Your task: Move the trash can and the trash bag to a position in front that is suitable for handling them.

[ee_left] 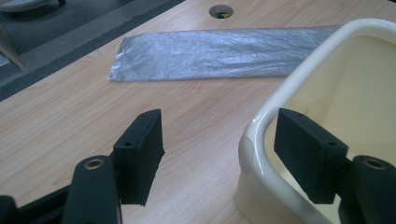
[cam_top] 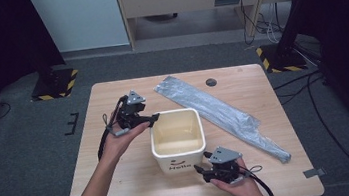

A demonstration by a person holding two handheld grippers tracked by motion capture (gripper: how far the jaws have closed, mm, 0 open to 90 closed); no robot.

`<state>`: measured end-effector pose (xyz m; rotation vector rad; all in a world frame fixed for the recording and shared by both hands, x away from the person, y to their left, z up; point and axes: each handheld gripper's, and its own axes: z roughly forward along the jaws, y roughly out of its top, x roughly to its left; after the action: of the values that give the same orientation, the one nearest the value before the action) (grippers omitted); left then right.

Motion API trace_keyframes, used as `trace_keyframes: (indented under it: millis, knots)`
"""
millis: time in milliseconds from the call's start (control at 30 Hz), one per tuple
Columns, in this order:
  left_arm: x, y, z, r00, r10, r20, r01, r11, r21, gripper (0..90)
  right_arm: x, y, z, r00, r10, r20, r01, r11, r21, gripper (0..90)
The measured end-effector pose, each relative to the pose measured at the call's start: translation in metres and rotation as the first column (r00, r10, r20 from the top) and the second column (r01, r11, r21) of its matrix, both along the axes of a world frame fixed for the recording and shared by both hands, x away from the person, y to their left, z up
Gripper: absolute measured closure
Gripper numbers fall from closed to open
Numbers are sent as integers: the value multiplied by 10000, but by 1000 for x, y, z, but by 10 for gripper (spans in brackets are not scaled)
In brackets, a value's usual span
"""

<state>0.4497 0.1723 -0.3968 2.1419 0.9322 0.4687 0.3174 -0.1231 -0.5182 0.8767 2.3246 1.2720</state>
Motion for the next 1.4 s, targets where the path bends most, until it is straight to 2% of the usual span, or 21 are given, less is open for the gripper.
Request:
trace_keyframes:
  millis: [67,200,400,433,500,667,733,967,1067,1133,1267,1400]
  knots:
    - [0,0,-1,10000,-32,-37,33,10000,53,350,2,2,-1,10000,-42,-36,42,9999,104,424]
    - [0,-1,-2,9999,-113,-58,114,9998,139,367,5,4,-1,10000,-20,84,20,10000,17,421]
    - [-1,-3,-3,9996,-201,-207,213,9982,556,389,2,-2,0,10000,-15,80,15,10000,67,351]
    - [0,-4,-3,9993,-383,-35,384,9978,545,395,2,-3,1,10000,-70,39,70,9999,80,343]
    - [-1,-5,-3,9990,-445,-53,447,9976,534,401,2,-6,0,9999,-149,-16,150,9999,49,331]
    - [2,-4,-5,9989,-399,-262,412,9978,527,406,3,-16,-1,9991,-407,-104,407,9992,-9,320]
    - [0,-5,-5,9987,-301,-401,323,9979,564,452,4,-22,-2,9983,-544,-192,542,9985,-103,317]
    - [0,-10,-6,9979,-417,-501,453,9964,715,520,6,-26,-3,9975,-678,-193,675,9976,-164,315]
    - [-1,-11,-7,9982,-386,-458,419,9964,739,525,7,-27,-3,9964,-827,-160,822,9961,-310,318]
    - [-2,-12,-6,9982,-397,-442,431,9960,779,525,7,-28,-3,9961,-836,-283,828,9962,-283,317]
    - [-2,-11,-7,9982,-354,-486,392,9961,793,523,8,-29,-5,9955,-862,-391,841,9950,-533,296]
    - [-3,-13,-8,9982,-333,-491,374,9957,850,570,7,-31,-7,9949,-925,-392,902,9943,-569,295]
